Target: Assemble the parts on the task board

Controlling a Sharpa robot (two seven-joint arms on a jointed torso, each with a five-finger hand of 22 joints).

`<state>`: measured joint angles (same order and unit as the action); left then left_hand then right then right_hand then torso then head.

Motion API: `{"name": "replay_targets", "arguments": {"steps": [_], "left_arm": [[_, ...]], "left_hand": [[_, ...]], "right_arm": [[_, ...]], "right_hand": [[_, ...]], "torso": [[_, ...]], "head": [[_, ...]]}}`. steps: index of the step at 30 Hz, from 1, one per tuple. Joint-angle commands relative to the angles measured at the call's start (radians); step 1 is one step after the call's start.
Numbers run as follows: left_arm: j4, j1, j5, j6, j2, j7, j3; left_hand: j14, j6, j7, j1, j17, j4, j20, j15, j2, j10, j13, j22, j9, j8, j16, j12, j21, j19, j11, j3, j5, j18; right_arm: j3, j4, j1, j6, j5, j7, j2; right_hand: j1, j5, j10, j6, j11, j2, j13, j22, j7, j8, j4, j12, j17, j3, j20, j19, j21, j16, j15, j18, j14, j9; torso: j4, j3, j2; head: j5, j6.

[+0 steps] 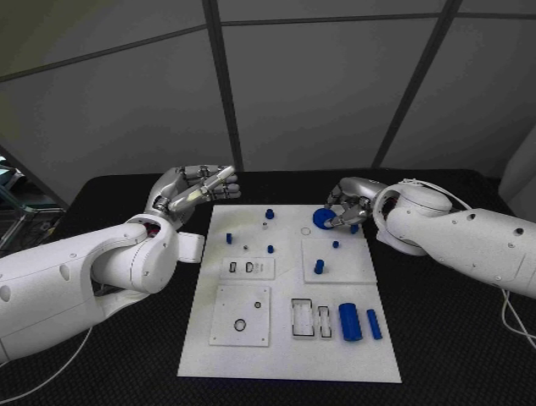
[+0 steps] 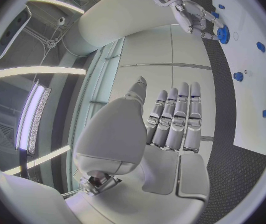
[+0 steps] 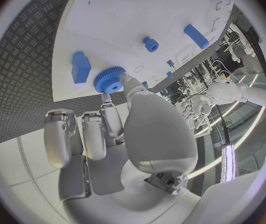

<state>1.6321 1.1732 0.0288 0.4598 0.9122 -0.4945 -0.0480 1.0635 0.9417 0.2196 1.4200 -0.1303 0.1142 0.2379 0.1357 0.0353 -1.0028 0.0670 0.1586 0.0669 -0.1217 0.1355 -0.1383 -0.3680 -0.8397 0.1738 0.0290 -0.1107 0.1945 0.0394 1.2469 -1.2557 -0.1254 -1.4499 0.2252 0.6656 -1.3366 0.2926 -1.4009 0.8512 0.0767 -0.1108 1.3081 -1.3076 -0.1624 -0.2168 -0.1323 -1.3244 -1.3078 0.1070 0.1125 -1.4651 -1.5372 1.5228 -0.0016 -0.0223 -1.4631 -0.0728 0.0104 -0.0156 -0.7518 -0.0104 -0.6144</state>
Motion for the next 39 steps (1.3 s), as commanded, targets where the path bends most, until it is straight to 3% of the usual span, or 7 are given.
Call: {"name": "replay_targets", "arguments": {"steps": [1,16,22,26,35,39], "left_arm": [[0.001,0.001,0.005,-0.011,-0.001,-0.003,-0.001],[-0.001,0.001,0.005,-0.013,-0.002,-0.001,-0.001],[-0.001,0.001,0.005,-0.015,-0.002,0.0,-0.001],[-0.001,0.001,0.005,-0.017,-0.002,0.002,-0.001],[-0.001,0.001,0.005,-0.019,-0.001,0.004,-0.001],[-0.002,0.001,0.005,-0.02,-0.001,0.005,-0.001]], "left_hand": [[-0.001,0.003,0.004,0.001,-0.001,-0.006,0.007,-0.002,-0.007,-0.005,0.0,-0.001,0.0,0.004,-0.004,0.004,0.003,0.0,0.001,0.0,0.006,-0.011],[-0.001,0.003,0.004,0.001,-0.001,-0.006,0.007,-0.002,-0.007,-0.005,0.0,-0.001,0.0,0.004,-0.004,0.004,0.003,0.0,0.001,0.0,0.006,-0.011],[0.0,0.003,0.004,0.003,-0.001,-0.008,0.007,-0.002,-0.009,-0.005,0.0,-0.001,0.0,0.005,-0.005,0.005,0.003,0.0,0.001,0.001,0.005,-0.011],[0.0,0.003,0.004,0.003,-0.001,-0.009,0.007,-0.002,-0.009,-0.005,0.0,-0.001,0.0,0.005,-0.005,0.005,0.003,0.0,0.001,0.001,0.005,-0.011],[0.0,0.003,0.004,0.003,-0.001,-0.009,0.007,-0.002,-0.009,-0.005,0.0,-0.001,0.0,0.005,-0.005,0.005,0.003,0.0,0.001,0.001,0.005,-0.011],[0.0,0.003,0.004,0.003,-0.001,-0.009,0.007,-0.002,-0.009,-0.005,0.0,-0.001,0.0,0.005,-0.005,0.005,0.003,0.0,0.001,0.001,0.005,-0.011]], "right_arm": [[0.001,-0.004,-0.002,0.031,-0.018,0.011,-0.004],[0.0,-0.013,-0.001,0.013,-0.076,0.037,-0.021],[0.0,-0.006,0.0,0.002,-0.122,0.054,-0.021],[0.0,0.004,0.001,-0.01,-0.162,0.062,-0.02],[0.0,0.059,0.007,-0.119,-0.212,0.06,-0.004],[0.0,0.1,0.008,-0.156,-0.216,0.062,0.01]], "right_hand": [[-0.013,0.003,-0.005,-0.007,0.001,0.002,0.012,-0.196,-0.004,-0.005,-0.005,-0.005,-0.159,0.003,0.005,-0.053,-0.004,0.005,0.007,0.006,-0.087,0.001],[-0.026,0.002,-0.035,0.041,-0.005,0.029,0.066,-0.207,0.004,-0.037,0.009,-0.054,-0.171,0.021,0.003,-0.061,-0.009,0.01,0.004,0.008,-0.088,-0.005],[-0.04,-0.035,-0.047,0.074,-0.013,0.044,0.085,-0.221,0.013,-0.049,0.023,-0.072,-0.176,0.043,-0.003,-0.072,-0.015,0.013,-0.003,0.012,-0.089,-0.006],[-0.045,-0.033,-0.059,0.093,-0.018,0.049,0.103,-0.235,0.019,-0.055,0.03,-0.089,-0.182,0.057,-0.006,-0.083,-0.021,0.015,-0.007,0.015,-0.091,-0.007],[-0.03,0.042,-0.083,0.124,-0.027,0.043,0.138,-0.263,0.029,-0.048,0.036,-0.121,-0.196,0.096,-0.015,-0.106,-0.034,0.021,-0.016,0.022,-0.094,-0.007],[-0.026,0.047,-0.084,0.126,-0.027,0.04,0.139,-0.263,0.029,-0.046,0.035,-0.122,-0.197,0.099,-0.016,-0.106,-0.034,0.021,-0.016,0.022,-0.094,-0.007]], "torso": [[-0.0005,-0.0009,0.0],[0.0001,-0.0014,0.0],[-0.0006,-0.0014,0.0],[-0.0007,-0.0017,0.0],[-0.0001,-0.0025,0.0],[0.0001,-0.002,0.001]], "head": [[0.0,-0.001],[0.001,-0.001],[0.001,0.0],[0.002,0.0],[0.005,0.003],[0.004,0.005]]}}
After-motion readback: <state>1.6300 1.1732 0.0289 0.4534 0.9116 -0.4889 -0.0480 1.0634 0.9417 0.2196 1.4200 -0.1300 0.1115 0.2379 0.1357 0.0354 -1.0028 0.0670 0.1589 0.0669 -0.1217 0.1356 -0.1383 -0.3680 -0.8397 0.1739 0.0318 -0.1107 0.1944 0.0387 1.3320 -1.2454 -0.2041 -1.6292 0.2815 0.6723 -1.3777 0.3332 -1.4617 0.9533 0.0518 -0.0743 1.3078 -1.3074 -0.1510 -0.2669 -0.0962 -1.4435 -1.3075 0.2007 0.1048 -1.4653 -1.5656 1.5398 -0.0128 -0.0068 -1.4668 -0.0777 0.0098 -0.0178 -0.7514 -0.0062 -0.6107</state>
